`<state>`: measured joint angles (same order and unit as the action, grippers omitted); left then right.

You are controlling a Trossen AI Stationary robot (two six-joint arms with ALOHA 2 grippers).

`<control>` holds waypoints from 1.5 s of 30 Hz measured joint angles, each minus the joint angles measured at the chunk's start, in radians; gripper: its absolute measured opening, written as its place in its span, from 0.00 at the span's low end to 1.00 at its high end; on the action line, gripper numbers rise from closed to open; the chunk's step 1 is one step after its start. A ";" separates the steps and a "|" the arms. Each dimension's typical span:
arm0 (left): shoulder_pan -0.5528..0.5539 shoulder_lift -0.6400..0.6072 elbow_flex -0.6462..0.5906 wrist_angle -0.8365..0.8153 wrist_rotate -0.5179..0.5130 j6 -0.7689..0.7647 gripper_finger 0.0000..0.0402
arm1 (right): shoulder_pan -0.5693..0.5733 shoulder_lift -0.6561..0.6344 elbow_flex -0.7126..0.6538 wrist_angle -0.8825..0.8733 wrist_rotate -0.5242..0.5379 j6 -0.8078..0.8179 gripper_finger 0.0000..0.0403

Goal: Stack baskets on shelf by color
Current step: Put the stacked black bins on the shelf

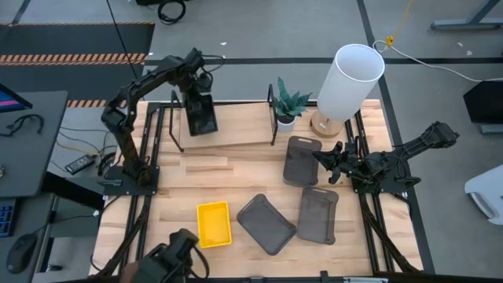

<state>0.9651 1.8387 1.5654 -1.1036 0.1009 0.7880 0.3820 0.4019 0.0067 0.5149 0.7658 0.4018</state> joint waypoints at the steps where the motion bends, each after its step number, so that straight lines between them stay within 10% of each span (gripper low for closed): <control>1: 0.000 0.016 0.000 -0.016 0.001 0.006 0.03 | 0.000 0.000 0.000 0.000 0.000 0.001 0.04; 33: -0.003 0.081 -0.002 -0.117 -0.105 0.027 0.07 | -0.046 0.000 0.000 0.057 -0.034 -0.064 0.04; 45: -0.063 0.081 -0.002 -0.124 -0.231 0.002 0.35 | -0.046 0.000 0.000 0.061 -0.036 -0.064 0.04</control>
<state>0.9019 1.9194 1.5634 -1.2273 -0.1305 0.7898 0.3359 0.4015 0.0067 0.5755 0.7293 0.3375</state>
